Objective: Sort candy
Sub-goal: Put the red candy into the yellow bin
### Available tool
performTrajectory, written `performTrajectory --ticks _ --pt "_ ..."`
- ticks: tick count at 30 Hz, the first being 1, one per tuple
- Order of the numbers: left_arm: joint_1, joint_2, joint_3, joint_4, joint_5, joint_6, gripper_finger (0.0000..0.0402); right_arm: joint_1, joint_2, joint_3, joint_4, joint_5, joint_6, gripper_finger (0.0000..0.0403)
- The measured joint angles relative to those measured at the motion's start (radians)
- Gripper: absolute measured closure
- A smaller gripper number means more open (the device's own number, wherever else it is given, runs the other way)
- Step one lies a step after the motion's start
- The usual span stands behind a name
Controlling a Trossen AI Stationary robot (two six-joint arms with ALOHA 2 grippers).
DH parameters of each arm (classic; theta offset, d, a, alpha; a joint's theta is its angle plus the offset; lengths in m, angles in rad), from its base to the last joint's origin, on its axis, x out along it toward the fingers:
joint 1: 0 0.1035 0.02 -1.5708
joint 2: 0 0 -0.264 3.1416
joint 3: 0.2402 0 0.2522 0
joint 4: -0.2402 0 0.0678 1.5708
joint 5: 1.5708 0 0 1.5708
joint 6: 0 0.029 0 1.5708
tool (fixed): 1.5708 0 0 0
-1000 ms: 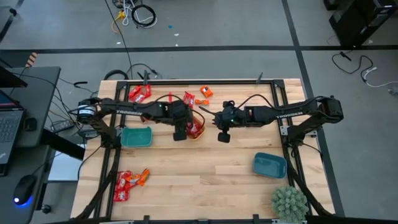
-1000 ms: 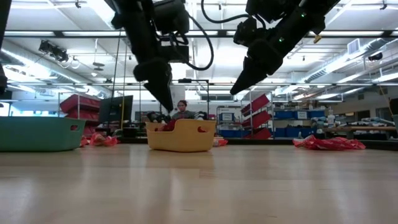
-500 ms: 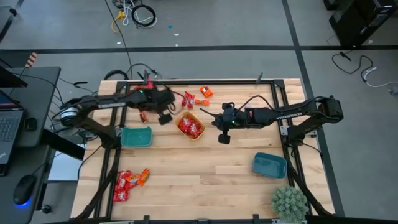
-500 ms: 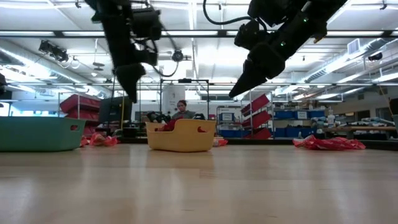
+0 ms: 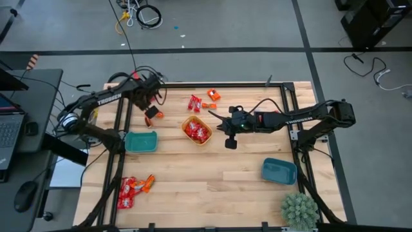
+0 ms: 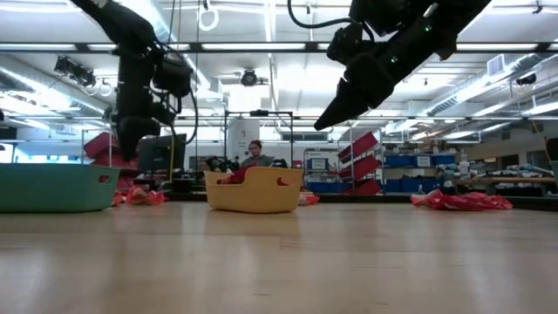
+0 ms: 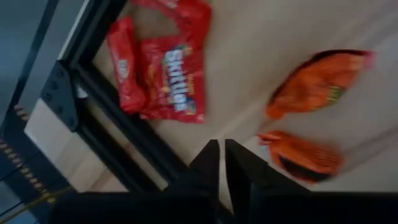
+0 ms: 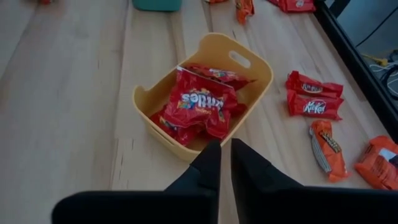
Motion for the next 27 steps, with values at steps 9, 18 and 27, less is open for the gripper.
performTrajectory --ticks 9,18,27 --pt "0.015 0.089 -0.06 0.069 -0.005 0.062 0.0256 0.0 0.0 0.0 0.003 0.0 0.0 0.0375" --pt "0.029 0.12 -0.166 0.23 -0.119 0.077 0.0223 0.0 0.0 0.0 0.003 0.0 0.0 0.0374" --pt "0.104 0.12 -0.181 0.305 -0.139 0.055 0.0224 0.0 0.0 0.0 0.006 0.0 0.0 0.038"
